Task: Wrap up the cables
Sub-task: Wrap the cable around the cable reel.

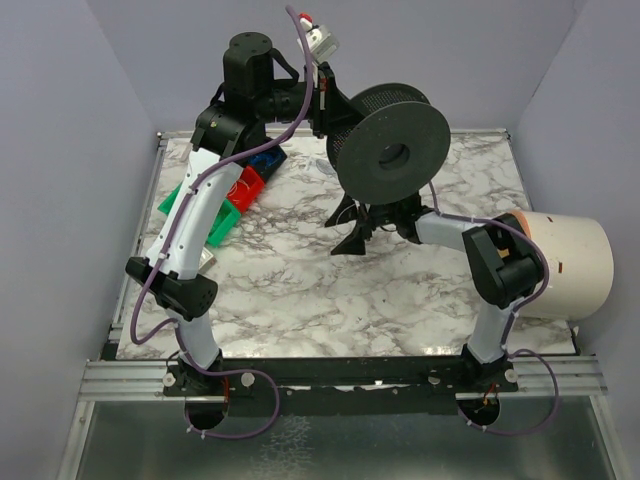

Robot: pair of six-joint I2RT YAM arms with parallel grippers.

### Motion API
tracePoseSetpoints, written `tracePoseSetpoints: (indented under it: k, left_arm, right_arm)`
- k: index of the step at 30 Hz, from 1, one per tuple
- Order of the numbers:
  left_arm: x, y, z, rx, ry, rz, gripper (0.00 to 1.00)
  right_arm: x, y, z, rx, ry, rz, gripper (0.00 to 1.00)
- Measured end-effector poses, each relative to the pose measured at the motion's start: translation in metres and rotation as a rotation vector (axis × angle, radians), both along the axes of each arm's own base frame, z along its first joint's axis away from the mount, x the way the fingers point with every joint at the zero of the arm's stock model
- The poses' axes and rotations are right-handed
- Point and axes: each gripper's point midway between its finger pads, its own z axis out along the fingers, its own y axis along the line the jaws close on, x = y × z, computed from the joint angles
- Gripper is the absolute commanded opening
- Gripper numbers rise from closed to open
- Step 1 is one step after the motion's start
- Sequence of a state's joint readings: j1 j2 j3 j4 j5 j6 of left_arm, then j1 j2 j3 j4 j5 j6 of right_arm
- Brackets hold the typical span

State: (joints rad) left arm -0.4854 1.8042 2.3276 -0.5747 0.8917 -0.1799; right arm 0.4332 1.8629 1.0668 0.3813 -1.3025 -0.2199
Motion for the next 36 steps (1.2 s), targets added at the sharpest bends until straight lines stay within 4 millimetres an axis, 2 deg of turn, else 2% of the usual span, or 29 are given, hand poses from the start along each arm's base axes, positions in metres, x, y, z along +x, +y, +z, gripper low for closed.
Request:
tracePoseSetpoints:
  k: [3, 8, 10, 12, 15, 18, 24, 28, 30, 33, 35, 36]
  left_arm:
    - [0.000, 0.000, 0.000, -0.002, -0.002, -0.002, 0.00]
    - [0.001, -0.001, -0.002, 0.000, 0.001, -0.002, 0.00]
    - [0.001, -0.001, -0.003, 0.002, 0.004, -0.002, 0.00]
    - [0.002, -0.001, -0.004, 0.003, 0.006, -0.002, 0.00]
    - [0.002, -0.001, -0.005, 0.004, 0.010, -0.002, 0.00]
    - [0.002, -0.001, -0.005, 0.004, 0.010, -0.002, 0.00]
    - [0.002, -0.001, -0.005, 0.003, 0.012, -0.002, 0.00]
    - [0.002, -0.002, -0.004, 0.001, 0.016, -0.002, 0.00]
    - [0.002, -0.002, -0.004, 0.000, 0.018, -0.002, 0.00]
    - [0.002, -0.002, -0.004, 0.000, 0.019, -0.002, 0.00]
    - [0.002, -0.002, -0.004, 0.000, 0.020, -0.003, 0.00]
    - [0.002, -0.002, -0.004, 0.000, 0.020, -0.003, 0.00]
  right_arm:
    - [-0.003, 0.003, -0.004, 0.008, 0.034, -0.004, 0.83]
    - [-0.006, 0.006, -0.004, 0.039, 0.091, -0.021, 0.47]
    - [-0.008, 0.007, -0.002, 0.060, 0.128, -0.031, 0.43]
    - [-0.010, 0.008, 0.002, 0.080, 0.160, -0.039, 0.45]
    - [-0.010, 0.010, 0.013, 0.112, 0.184, -0.045, 0.62]
    - [-0.009, 0.011, 0.023, 0.144, 0.178, -0.061, 0.72]
    - [-0.010, 0.018, 0.025, 0.166, 0.237, -0.118, 0.77]
    - [-0.019, 0.028, 0.033, 0.188, 0.266, -0.106, 0.73]
    - [-0.025, 0.034, 0.038, 0.199, 0.285, -0.094, 0.64]
    - [-0.032, 0.042, 0.042, 0.214, 0.329, -0.085, 0.41]
    - [-0.035, 0.045, 0.044, 0.221, 0.371, -0.088, 0.05]
    - [-0.035, 0.046, 0.045, 0.226, 0.389, -0.092, 0.01]
